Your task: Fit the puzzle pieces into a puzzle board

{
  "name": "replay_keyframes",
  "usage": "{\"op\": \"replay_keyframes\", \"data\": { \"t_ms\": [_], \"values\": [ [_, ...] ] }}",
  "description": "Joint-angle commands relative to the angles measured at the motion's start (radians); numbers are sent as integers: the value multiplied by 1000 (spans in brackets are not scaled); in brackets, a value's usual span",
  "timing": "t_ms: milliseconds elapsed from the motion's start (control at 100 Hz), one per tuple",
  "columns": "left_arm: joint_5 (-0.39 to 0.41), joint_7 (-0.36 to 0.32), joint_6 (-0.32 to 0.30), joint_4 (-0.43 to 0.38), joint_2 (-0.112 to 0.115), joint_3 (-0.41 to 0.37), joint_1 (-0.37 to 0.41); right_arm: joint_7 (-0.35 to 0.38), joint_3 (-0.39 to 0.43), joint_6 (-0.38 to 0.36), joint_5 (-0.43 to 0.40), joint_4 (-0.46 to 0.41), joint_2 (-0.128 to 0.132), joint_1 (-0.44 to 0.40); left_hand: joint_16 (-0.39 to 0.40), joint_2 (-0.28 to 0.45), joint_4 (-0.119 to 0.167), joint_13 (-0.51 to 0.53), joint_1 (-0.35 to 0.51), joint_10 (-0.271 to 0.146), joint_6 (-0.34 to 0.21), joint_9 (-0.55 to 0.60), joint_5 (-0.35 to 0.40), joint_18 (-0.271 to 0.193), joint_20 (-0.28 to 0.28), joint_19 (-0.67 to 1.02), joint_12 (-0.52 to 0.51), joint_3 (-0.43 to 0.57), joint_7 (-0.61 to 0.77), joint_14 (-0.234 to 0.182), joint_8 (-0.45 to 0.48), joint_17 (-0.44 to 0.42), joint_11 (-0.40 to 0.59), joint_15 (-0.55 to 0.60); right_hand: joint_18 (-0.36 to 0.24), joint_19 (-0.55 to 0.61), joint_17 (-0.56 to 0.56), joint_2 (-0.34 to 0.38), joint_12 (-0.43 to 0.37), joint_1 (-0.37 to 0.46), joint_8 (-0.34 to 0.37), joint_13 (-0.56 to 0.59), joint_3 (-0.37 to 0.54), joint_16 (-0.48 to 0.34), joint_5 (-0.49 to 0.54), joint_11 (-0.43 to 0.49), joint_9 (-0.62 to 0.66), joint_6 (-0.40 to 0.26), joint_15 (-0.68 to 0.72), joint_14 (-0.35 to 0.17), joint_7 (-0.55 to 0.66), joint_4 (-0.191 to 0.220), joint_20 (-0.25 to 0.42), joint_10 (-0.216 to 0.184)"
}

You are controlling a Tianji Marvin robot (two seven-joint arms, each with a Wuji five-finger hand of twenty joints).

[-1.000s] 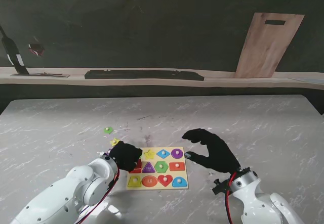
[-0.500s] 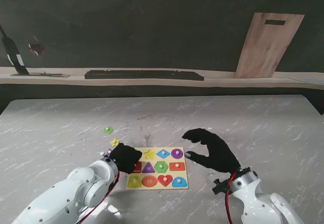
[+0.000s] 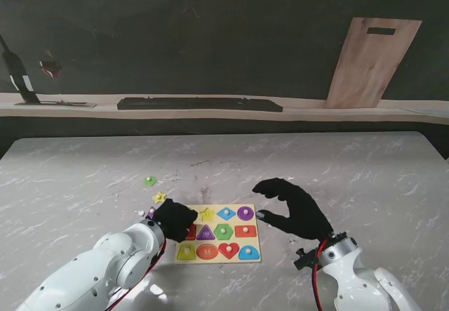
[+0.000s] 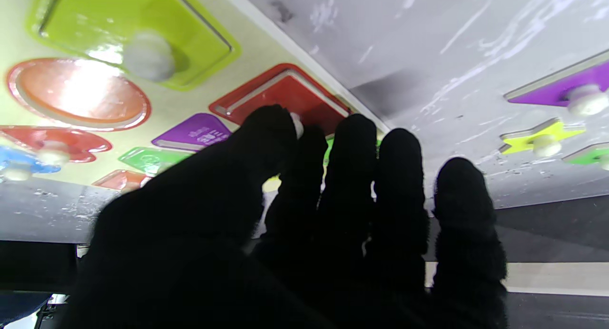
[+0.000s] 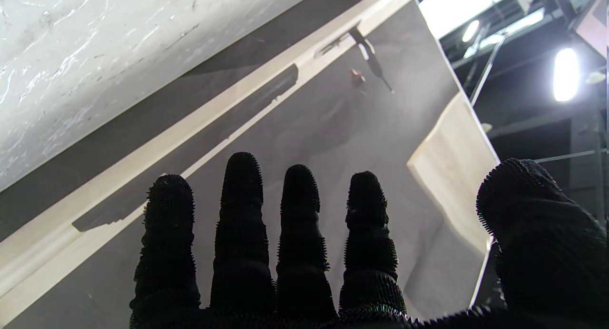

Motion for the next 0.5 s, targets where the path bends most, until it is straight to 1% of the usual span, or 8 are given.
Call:
{"op": "replay_keyframes", "data": {
  "t_ms": [0,260,490],
  "values": [
    [-4,-1,-3,3,1,3,4,-1,-2,1,-2,-6,-5,-7,2,15,-18,-12,15,22,-22,-20,-12,44,19,28,18,38,43,25,9,-10,24,21,-7,14,-15,22,9,11,9,-12,-24,7,4,6,17,-19,16,-17,-5,23,14,-14],
    [-7,-17,-10,-8,3,-6,13,-2,-3,3,-1,-6,-5,-6,-1,17,-17,-16,19,21,-23,-22,-14,41,17,25,19,33,43,24,9,-16,19,16,-7,14,-15,21,10,11,9,-11,-25,7,5,6,19,-20,17,-18,-5,22,14,-15],
    [-9,-18,-16,-13,3,-16,22,-3,-3,6,-1,-5,-6,-5,-4,24,-18,-28,24,19,-30,-32,-21,36,14,18,21,25,39,22,8,-27,8,7,-7,14,-15,22,10,11,10,-12,-25,7,5,7,18,-20,17,-17,-4,23,14,-14]
  ]
}}
